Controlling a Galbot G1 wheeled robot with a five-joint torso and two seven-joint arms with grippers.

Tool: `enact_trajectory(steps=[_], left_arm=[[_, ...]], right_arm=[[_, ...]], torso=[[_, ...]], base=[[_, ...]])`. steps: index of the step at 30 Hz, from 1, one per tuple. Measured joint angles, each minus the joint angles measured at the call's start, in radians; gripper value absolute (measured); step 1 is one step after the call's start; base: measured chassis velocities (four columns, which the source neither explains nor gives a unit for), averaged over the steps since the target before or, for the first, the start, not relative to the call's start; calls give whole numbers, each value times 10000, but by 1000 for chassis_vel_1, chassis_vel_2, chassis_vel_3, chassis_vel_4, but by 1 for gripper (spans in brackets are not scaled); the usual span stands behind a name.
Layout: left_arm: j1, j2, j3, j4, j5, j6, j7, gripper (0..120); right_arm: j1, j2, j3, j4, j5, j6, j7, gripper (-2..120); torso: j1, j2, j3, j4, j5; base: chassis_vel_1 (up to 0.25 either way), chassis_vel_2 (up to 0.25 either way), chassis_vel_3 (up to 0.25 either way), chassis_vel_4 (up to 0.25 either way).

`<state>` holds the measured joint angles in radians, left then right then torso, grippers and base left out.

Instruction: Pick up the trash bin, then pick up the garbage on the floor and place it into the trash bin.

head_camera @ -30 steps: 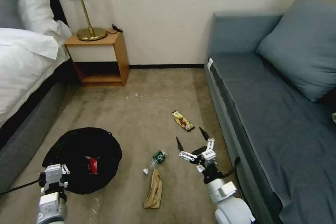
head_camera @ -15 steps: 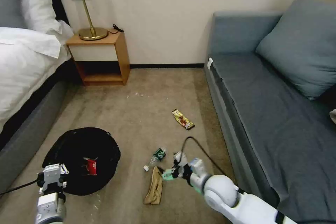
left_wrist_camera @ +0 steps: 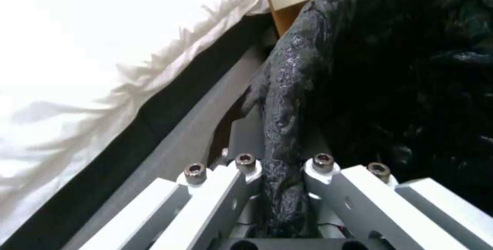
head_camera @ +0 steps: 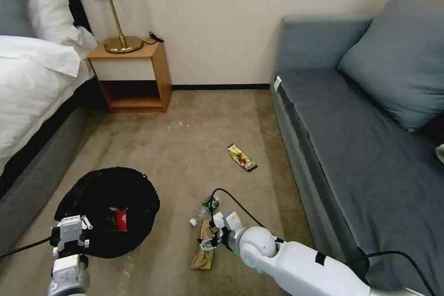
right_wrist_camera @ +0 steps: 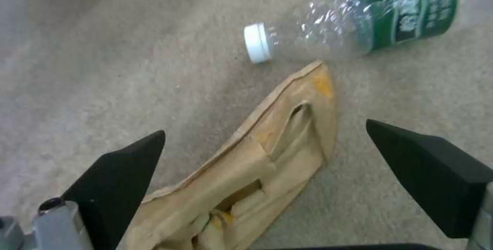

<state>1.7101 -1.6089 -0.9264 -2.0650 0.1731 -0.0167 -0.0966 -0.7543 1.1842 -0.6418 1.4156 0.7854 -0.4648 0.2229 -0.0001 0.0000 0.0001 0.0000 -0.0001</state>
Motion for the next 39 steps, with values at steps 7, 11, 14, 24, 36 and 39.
enact_trajectory(steps=[7,11,14,24,36,39], left_arm=[[-34,-1,20,25,131,-6,3,4],[-39,-1,-22,100,128,-32,2,4],[-53,0,-55,176,101,-57,-2,4],[-100,5,-70,283,24,-77,-28,4],[-144,7,34,293,41,-81,-39,4],[-133,7,56,293,54,-73,-39,4]], right_arm=[[30,580,-10,-923,-314,73,185,100],[23,803,35,-1346,-441,129,113,100],[-29,975,76,-1603,-614,145,49,95],[-381,884,243,-1619,-1039,62,-32,59],[-1151,347,816,-1006,-1638,852,-957,17],[-1296,208,970,-824,-1679,1354,-1085,4]], torso=[[0,0,0,0,1],[0,0,0,0,0],[0,0,-1,0,0],[0,0,0,0,0],[0,0,-1,0,1],[1,0,-1,0,2]], base=[[0,0,0,0],[0,0,0,0],[0,0,0,0],[0,0,0,0],[0,0,0,0],[0,0,0,0]])
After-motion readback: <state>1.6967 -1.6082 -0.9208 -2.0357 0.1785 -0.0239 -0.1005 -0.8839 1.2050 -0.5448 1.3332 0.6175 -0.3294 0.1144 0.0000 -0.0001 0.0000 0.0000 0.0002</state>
